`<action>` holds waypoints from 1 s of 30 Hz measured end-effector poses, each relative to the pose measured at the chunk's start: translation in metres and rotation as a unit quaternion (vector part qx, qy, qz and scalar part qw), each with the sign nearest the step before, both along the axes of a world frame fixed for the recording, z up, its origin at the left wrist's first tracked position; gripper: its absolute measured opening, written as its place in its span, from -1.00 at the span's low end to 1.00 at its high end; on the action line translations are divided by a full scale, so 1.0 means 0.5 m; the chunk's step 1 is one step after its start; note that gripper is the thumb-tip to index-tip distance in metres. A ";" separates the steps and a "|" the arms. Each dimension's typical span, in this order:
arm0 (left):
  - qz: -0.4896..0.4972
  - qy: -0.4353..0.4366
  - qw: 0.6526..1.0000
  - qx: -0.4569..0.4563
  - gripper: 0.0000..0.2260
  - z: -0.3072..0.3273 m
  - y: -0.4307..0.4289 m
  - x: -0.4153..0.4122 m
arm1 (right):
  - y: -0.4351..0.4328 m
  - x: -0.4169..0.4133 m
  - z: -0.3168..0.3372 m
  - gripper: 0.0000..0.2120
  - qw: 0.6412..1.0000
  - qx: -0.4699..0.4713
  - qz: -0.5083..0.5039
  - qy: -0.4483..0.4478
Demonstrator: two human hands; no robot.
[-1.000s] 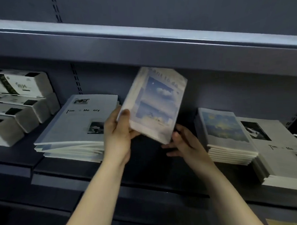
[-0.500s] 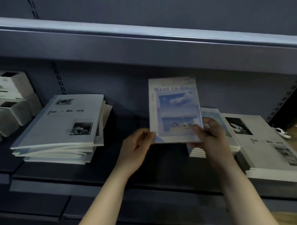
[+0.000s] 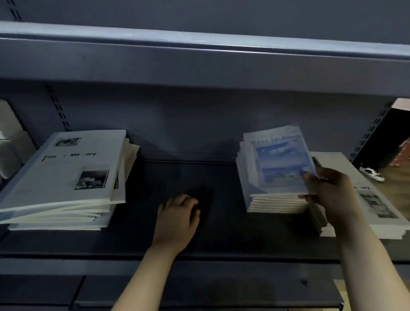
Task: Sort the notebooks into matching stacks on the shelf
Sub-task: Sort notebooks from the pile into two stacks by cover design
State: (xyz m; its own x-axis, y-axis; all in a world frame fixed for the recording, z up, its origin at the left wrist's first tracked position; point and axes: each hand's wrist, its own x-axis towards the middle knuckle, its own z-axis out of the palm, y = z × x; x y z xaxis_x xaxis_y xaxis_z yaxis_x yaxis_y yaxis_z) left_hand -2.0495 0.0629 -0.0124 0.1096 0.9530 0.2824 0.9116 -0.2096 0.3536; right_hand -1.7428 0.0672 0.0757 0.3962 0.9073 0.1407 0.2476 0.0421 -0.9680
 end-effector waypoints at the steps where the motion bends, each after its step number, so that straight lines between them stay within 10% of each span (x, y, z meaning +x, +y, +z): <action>1: 0.002 0.008 1.000 0.002 -0.71 -0.001 0.001 0.000 | 0.004 0.004 -0.005 -0.90 1.000 -0.006 -0.005 0.000; 13: -0.003 0.009 1.000 -0.007 -0.71 -0.003 -0.004 -0.001 | 0.043 0.008 -0.036 -0.85 0.945 0.009 -0.082 -0.316; 30: -0.001 -0.007 1.000 0.002 -0.72 -0.007 -0.005 -0.002 | 0.061 0.018 -0.045 -0.67 0.928 -0.039 -0.125 -0.349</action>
